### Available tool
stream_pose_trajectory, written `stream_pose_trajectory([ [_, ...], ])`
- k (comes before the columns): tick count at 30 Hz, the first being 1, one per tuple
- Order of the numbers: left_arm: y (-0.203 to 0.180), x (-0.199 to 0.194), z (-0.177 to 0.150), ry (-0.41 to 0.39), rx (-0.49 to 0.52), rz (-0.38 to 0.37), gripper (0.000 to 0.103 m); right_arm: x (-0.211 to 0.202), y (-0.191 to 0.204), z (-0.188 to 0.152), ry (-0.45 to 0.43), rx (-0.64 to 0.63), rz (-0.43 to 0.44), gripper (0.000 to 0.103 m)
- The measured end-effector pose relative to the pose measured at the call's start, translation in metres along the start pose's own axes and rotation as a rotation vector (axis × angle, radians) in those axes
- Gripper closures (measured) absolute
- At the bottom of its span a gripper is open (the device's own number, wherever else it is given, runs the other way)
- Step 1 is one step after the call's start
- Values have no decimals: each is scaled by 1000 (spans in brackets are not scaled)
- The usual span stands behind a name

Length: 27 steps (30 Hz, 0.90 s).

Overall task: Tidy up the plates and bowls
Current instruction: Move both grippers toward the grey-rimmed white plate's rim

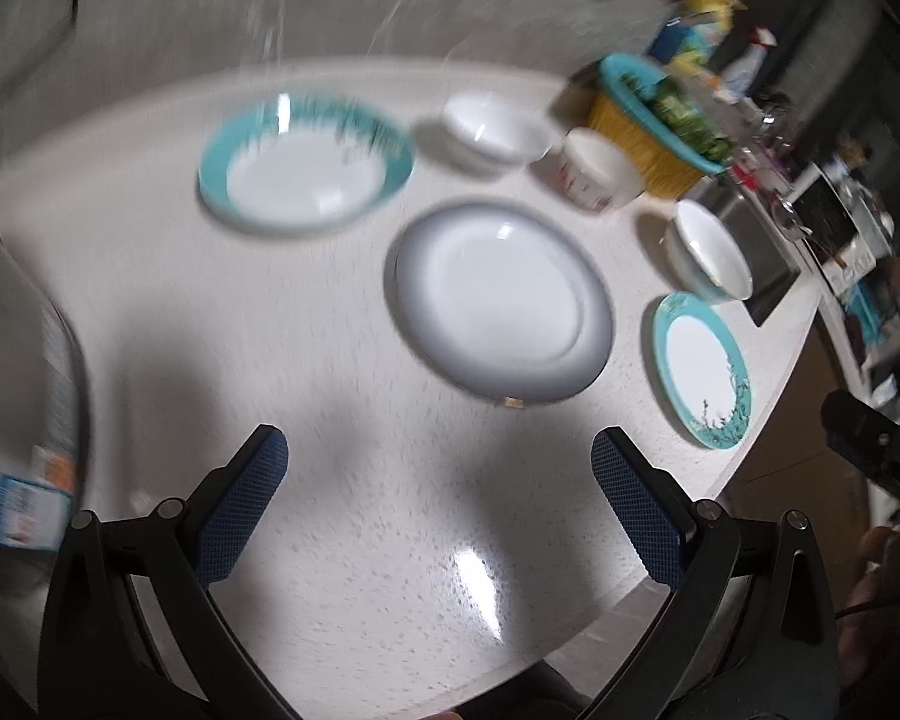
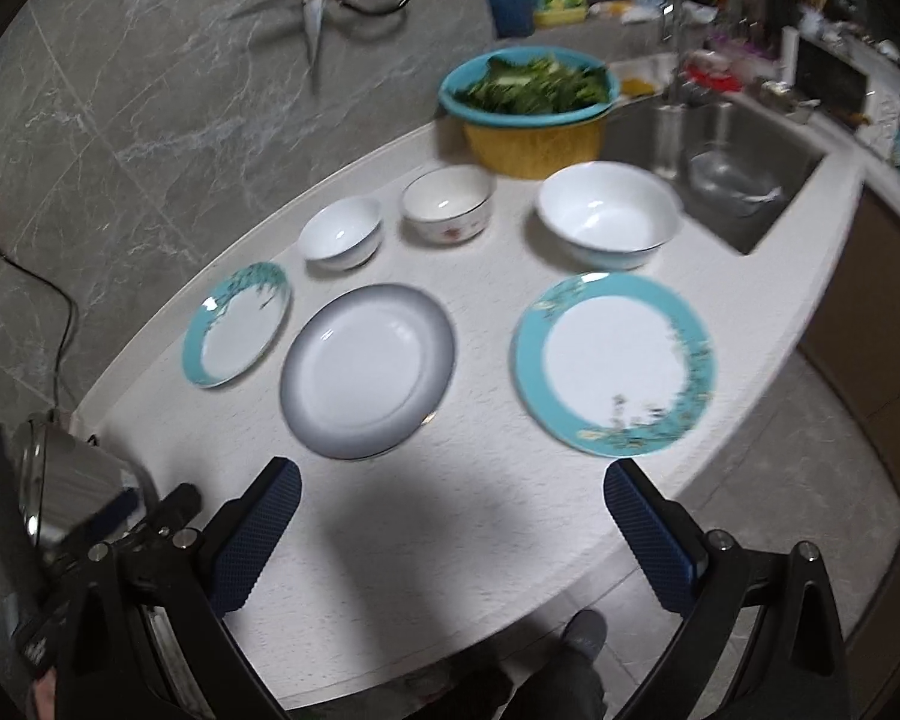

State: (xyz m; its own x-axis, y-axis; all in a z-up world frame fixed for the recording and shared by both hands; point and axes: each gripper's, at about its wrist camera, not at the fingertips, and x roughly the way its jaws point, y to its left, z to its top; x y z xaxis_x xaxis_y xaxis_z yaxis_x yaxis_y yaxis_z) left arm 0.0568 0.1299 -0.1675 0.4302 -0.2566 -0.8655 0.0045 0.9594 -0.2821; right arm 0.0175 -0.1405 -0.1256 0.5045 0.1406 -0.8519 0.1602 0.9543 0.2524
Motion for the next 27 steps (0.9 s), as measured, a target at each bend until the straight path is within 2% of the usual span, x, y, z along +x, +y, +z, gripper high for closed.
stream_pose_trajectory([
  [2, 5, 16, 3, 13, 18, -25, 0, 15, -3, 10, 13, -3, 70, 0],
  [5, 6, 36, 10, -26, 72, -66, 0, 48, -13, 31, 52, -4, 205, 0],
  [7, 2, 52, 20, -6, 84, -32, 0, 74, -20, 50, 95, 7, 305, 0],
  [8, 0, 64, 28, 41, 67, -7, 0, 84, -21, 57, 110, 4, 330, 0],
  [10, 10, 91, 46, 149, -50, 38, 0, 105, -23, 74, 147, -13, 363, 3],
  [13, 28, 115, 62, 149, -150, 64, 2, 143, -28, 99, 235, -13, 409, 17],
  [15, 35, 125, 70, 153, -176, 63, 2, 167, -33, 113, 304, 13, 430, 24],
  [18, 41, 138, 78, 166, -185, 74, 2, 189, -38, 126, 349, -7, 447, 25],
  [20, 41, 153, 84, 189, -186, 53, 3, 203, -42, 129, 384, -16, 458, 26],
  [21, 41, 161, 86, 206, -189, 29, 9, 208, -44, 130, 397, -14, 459, 27],
  [23, 36, 171, 90, 198, -161, 16, 12, 221, -49, 131, 429, -14, 471, 33],
  [27, 27, 180, 101, 207, -112, 7, 20, 234, -48, 133, 459, -27, 470, 39],
])
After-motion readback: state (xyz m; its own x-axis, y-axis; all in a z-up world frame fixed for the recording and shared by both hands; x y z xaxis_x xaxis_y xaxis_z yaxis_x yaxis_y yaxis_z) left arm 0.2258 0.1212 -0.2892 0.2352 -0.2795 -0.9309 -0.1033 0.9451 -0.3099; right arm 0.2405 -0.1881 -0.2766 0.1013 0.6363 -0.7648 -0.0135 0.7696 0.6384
